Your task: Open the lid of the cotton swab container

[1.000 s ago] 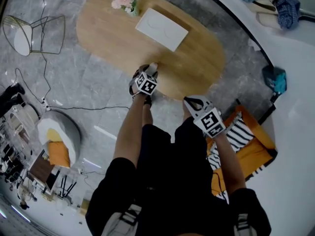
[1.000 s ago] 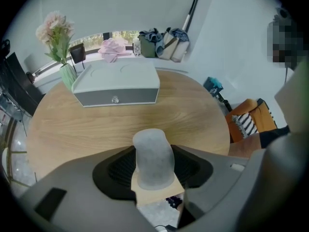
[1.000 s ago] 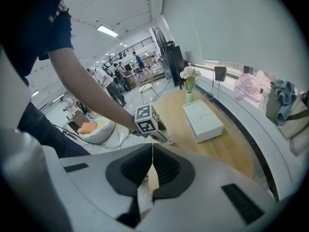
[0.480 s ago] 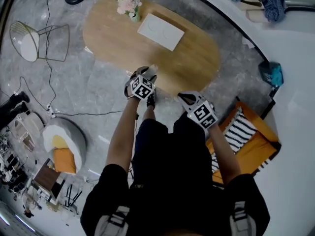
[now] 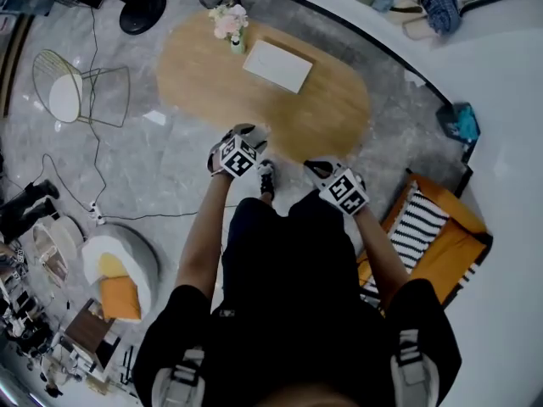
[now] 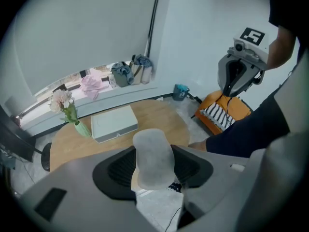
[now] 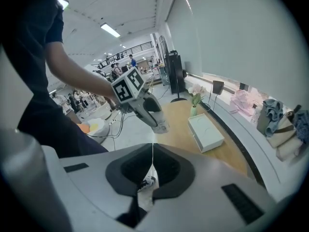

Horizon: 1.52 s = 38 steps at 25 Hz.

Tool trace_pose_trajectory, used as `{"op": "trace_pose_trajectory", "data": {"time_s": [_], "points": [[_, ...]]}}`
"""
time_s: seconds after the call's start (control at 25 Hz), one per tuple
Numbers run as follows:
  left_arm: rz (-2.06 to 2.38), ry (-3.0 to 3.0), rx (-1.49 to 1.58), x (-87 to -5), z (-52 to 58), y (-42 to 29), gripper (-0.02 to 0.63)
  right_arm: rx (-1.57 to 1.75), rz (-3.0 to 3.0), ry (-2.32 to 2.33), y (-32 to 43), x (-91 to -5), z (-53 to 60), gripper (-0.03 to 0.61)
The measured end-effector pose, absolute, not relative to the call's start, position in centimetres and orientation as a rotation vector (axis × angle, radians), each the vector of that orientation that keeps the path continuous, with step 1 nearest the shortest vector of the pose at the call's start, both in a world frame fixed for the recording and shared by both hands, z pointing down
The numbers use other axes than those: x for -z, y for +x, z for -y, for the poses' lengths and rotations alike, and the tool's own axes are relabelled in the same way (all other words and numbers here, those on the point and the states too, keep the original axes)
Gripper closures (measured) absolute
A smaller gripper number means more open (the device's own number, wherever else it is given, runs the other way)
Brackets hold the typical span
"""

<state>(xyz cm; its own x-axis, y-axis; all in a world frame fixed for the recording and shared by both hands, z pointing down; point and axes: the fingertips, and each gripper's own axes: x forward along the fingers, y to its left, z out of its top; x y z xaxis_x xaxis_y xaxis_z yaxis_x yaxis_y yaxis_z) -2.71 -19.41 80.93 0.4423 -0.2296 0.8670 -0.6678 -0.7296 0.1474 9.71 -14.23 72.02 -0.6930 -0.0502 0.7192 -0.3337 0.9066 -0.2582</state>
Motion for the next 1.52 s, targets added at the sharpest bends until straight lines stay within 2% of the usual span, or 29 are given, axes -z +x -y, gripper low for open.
{"op": "trace_pose_trajectory", "data": {"time_s": [0.48,1.08,1.4,1.52], "points": [[0.498,2.463,-1.262,-68.9,13.0,-3.0,0.396,-0.330,2.326,0.382,6.5,-67.4,11.3,0.581],[0.422,2.587,-1.331,-59.3,11.5,-6.2,0.396,-0.187,2.431,0.126,-0.8,-63.5,10.1,0.578],[0.312,2.654,-1.374,-56.2,10.7,-5.9,0.396,-0.110,2.489,0.158,-3.1,-61.0,10.4,0.443],[0.259,2.687,-1.414,-55.3,10.5,-5.4,0.396,-0.073,2.505,0.173,-3.9,-60.3,10.4,0.417]]}}
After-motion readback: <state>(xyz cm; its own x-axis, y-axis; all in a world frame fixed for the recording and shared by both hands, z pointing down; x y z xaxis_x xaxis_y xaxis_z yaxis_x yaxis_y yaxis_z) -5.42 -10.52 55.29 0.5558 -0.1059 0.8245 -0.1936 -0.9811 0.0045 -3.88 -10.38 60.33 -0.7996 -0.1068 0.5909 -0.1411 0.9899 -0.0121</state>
